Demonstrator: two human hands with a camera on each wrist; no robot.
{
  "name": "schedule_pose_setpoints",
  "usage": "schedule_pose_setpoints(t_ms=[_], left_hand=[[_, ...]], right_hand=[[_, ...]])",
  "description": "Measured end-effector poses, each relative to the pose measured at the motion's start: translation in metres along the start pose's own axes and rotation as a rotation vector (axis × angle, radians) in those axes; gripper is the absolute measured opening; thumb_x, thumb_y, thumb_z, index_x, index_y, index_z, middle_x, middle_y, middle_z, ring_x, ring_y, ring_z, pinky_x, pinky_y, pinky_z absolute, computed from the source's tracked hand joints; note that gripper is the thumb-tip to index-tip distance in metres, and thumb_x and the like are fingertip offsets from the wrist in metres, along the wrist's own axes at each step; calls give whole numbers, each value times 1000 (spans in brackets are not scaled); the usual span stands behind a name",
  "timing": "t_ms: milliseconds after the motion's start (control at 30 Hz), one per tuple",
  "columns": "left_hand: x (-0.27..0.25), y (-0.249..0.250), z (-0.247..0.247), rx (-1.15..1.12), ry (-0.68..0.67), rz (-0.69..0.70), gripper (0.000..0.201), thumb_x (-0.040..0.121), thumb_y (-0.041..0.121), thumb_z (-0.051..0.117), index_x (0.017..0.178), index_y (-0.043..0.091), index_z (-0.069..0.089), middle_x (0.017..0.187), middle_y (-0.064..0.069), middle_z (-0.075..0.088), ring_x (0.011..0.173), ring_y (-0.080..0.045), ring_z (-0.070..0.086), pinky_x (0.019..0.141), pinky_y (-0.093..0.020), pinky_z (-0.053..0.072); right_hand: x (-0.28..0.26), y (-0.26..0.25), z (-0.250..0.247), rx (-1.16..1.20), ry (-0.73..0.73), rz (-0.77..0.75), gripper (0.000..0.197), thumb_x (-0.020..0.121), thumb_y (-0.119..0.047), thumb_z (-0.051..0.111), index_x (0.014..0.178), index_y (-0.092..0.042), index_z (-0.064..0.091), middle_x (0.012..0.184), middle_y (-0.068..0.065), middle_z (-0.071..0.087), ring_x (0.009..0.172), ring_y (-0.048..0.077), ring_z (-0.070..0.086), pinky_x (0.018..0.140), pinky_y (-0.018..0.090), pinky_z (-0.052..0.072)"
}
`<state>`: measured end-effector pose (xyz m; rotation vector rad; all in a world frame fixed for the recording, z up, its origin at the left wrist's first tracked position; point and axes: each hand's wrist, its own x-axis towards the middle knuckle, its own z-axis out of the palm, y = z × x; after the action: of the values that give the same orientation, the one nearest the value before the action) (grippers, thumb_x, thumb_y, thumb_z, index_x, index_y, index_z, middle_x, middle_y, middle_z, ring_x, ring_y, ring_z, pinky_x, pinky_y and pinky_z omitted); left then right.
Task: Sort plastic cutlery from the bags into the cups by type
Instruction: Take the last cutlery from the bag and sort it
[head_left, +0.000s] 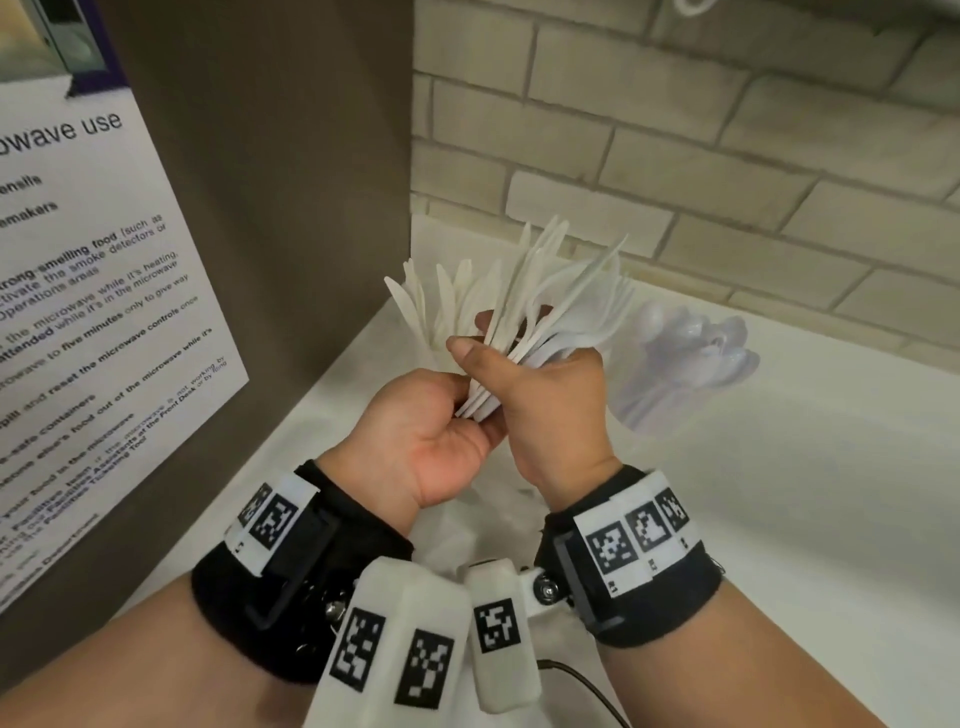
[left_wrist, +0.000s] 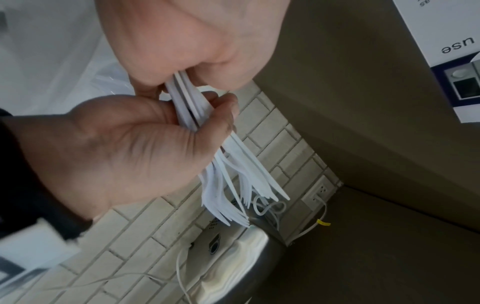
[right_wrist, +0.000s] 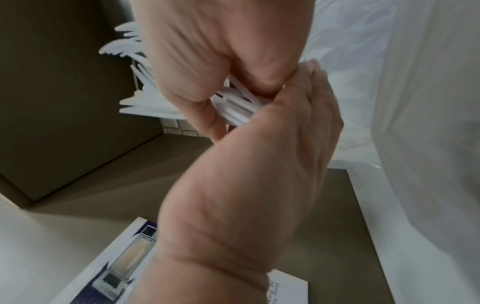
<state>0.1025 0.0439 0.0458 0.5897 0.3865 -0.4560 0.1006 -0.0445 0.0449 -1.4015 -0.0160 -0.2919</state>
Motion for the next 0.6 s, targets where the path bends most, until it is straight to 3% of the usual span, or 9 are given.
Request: schedule_pose_setpoints(t_ms=[100, 167, 233, 300, 333, 367, 433, 533, 600], left_hand=[[-3, -1, -3, 143, 4, -21, 32, 99, 8, 36, 100, 4, 68, 102, -15, 71, 90, -24, 68, 89, -36, 54], [-5, 2, -7, 329, 55, 11, 28, 99, 17, 42, 102, 7, 68, 105, -11, 66, 97, -24, 61, 87, -35, 50], [-5, 8, -13, 408, 60, 228, 31, 96, 29, 53, 119, 10, 63, 116, -5, 63, 108, -21, 59, 89, -31, 46], [-7, 17, -15, 493, -80, 481, 62, 82, 47, 66, 132, 15, 51, 125, -1, 61, 121, -16, 56, 103, -32, 41], [-8, 21, -15, 542, -191, 561, 79, 72, 51, 74, 137, 17, 44, 126, -1, 61, 121, -15, 56, 104, -33, 42], [-9, 23, -13, 583, -286, 600, 92, 63, 48, 82, 139, 19, 39, 124, -2, 62, 118, -14, 58, 100, -31, 46], [-10, 24, -10, 634, -378, 618, 100, 52, 30, 91, 137, 23, 38, 114, -4, 66, 112, -18, 63, 89, -28, 51], [-9, 19, -8, 690, -305, 660, 78, 54, 4, 88, 121, 19, 52, 98, -5, 72, 107, -29, 66, 87, -34, 54], [-10, 17, -8, 699, -250, 683, 61, 59, -1, 81, 113, 14, 57, 92, -3, 72, 99, -28, 69, 84, -34, 54]], right_hand=[[2, -5, -1, 128, -11, 66, 17, 79, 4, 70, 79, -12, 67, 69, 5, 68, 66, 24, 68, 69, 38, 59], [7, -10, -8, 90, -3, 39, 14, 83, -1, 66, 79, -15, 63, 61, 2, 62, 56, 20, 60, 59, 34, 53], [12, -14, -18, -81, -59, -9, 8, 83, -6, 67, 80, -9, 61, 55, 2, 58, 48, 19, 56, 55, 32, 48], [10, -13, -25, -275, -220, -1, 12, 81, -6, 69, 83, -7, 57, 52, 2, 57, 42, 17, 55, 50, 29, 47], [8, -13, -25, -367, -314, 14, 14, 80, -5, 70, 83, -10, 57, 51, -1, 58, 42, 16, 55, 48, 28, 47], [4, -13, -23, -442, -401, 32, 15, 79, -4, 69, 85, -12, 58, 52, -2, 60, 42, 15, 57, 47, 29, 49], [-1, -11, -18, -526, -513, 64, 23, 77, -2, 68, 97, -11, 59, 59, -5, 64, 46, 17, 62, 49, 33, 55], [-5, -8, -11, -520, -584, 82, 46, 75, 1, 65, 117, -16, 56, 79, 2, 67, 56, 28, 68, 55, 45, 59], [-8, -6, -9, -510, -615, 98, 55, 73, 2, 66, 121, -21, 51, 87, 5, 67, 60, 32, 69, 56, 48, 60]])
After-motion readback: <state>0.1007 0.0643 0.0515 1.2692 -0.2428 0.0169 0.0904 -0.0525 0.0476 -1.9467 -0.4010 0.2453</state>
